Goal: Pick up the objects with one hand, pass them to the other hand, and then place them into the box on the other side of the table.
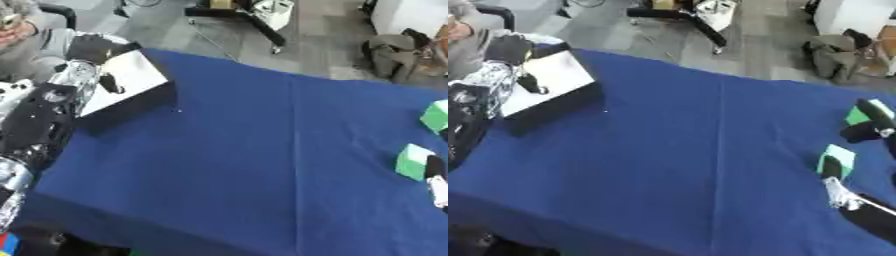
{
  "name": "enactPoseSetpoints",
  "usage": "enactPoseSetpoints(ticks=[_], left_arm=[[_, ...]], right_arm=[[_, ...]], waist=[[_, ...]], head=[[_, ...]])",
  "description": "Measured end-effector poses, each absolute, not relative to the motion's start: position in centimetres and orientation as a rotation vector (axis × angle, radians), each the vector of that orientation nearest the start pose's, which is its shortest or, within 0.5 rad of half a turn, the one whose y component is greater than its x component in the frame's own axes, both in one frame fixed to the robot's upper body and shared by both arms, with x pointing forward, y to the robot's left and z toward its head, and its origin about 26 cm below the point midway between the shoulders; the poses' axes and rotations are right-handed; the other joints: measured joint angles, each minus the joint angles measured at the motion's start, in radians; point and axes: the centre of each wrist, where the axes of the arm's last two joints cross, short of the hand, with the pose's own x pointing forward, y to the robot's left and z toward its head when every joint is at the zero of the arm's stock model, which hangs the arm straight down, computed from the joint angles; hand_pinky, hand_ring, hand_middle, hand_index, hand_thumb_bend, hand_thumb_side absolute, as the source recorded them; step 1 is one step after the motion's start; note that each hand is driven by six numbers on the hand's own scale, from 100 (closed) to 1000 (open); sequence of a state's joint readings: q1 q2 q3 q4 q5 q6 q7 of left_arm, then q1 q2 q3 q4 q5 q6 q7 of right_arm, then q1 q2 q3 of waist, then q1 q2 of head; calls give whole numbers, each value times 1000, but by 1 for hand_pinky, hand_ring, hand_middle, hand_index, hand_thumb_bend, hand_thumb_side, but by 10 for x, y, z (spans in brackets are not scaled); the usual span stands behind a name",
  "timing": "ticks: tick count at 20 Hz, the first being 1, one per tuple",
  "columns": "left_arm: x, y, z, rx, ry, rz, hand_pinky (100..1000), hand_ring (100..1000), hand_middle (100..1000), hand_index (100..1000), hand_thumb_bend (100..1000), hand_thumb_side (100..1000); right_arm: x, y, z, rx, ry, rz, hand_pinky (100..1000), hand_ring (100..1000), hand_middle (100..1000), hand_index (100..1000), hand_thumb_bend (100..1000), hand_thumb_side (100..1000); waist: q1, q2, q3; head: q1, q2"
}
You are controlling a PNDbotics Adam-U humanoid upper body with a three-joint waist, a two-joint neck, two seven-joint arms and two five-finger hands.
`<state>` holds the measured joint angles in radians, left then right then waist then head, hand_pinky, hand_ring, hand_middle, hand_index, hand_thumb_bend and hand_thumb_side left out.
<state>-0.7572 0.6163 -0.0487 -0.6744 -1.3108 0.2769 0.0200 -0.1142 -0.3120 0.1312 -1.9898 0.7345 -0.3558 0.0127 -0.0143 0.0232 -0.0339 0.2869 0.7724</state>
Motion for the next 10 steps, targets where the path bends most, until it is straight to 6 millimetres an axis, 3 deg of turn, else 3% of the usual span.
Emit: enactPoseSetpoints(ticks=[6, 8, 9, 10], left_arm=[[434, 425, 117, 1700, -765, -927, 901, 901, 871, 926, 1000, 821], [434, 422, 128, 1724, -844, -869, 915, 864, 827, 917, 996, 657], [434, 418, 135, 1727, -904, -833, 920, 855, 816, 914, 937, 643], [433, 414, 144, 1719, -977, -791, 944, 834, 783, 903, 798, 615]], right_arm=[[277, -244, 136, -706, -2272, 1076, 659, 620, 615, 1000, 100, 452], [277, -244, 136, -708, -2271, 1073, 661, 621, 618, 1000, 100, 439], [277, -245, 136, -712, -2270, 1070, 661, 622, 618, 1000, 100, 436], [277, -246, 136, -719, -2269, 1065, 661, 624, 622, 1000, 100, 431]], waist=[[1, 1, 0], [2, 3, 1], [2, 4, 5], [2, 4, 7]], head=[[-3, 0], [-11, 0], [-20, 0], [-32, 0]])
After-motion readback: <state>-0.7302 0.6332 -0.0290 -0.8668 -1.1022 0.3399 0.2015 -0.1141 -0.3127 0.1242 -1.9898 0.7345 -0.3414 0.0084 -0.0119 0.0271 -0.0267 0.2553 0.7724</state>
